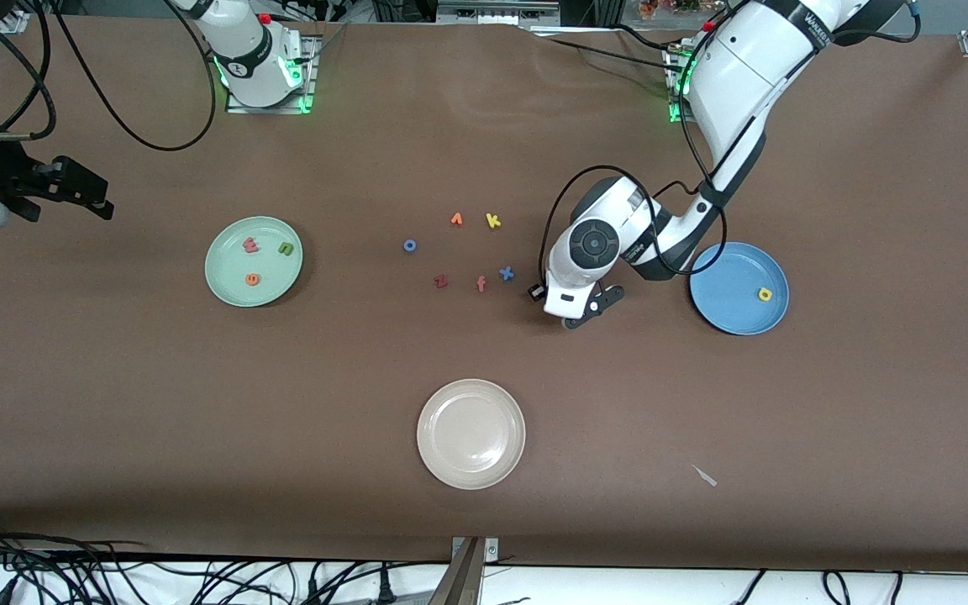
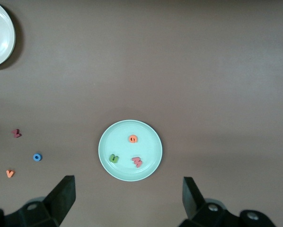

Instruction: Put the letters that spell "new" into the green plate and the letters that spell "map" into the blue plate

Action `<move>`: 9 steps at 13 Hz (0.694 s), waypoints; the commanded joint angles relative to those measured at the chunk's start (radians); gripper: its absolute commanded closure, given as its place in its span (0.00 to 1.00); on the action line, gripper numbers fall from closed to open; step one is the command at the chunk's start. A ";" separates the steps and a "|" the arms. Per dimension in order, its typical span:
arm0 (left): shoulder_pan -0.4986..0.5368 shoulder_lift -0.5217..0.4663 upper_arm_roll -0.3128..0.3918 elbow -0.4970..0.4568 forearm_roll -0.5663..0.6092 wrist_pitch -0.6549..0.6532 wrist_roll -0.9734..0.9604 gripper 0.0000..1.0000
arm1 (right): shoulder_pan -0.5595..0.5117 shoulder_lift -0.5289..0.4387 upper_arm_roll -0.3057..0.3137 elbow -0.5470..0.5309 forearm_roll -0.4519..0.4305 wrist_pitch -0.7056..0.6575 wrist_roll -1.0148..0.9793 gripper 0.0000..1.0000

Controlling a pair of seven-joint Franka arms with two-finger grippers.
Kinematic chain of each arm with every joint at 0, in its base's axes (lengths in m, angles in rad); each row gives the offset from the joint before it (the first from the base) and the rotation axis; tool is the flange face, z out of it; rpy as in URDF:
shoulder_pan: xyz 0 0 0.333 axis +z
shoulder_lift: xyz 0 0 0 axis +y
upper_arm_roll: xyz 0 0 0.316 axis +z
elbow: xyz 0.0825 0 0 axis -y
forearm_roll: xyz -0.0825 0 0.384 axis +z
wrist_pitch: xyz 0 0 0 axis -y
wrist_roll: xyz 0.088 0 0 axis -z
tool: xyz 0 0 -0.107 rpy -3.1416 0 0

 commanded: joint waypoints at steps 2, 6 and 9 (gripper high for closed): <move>-0.014 -0.002 0.005 -0.020 -0.006 -0.013 -0.019 0.56 | -0.014 -0.030 0.010 -0.033 -0.007 0.015 -0.013 0.00; -0.024 -0.002 0.003 -0.019 -0.006 -0.056 -0.033 0.56 | -0.014 -0.030 0.010 -0.032 -0.008 0.014 -0.018 0.00; -0.024 0.001 0.003 -0.017 -0.006 -0.056 -0.037 0.57 | -0.016 -0.029 0.009 -0.032 -0.007 0.014 -0.018 0.00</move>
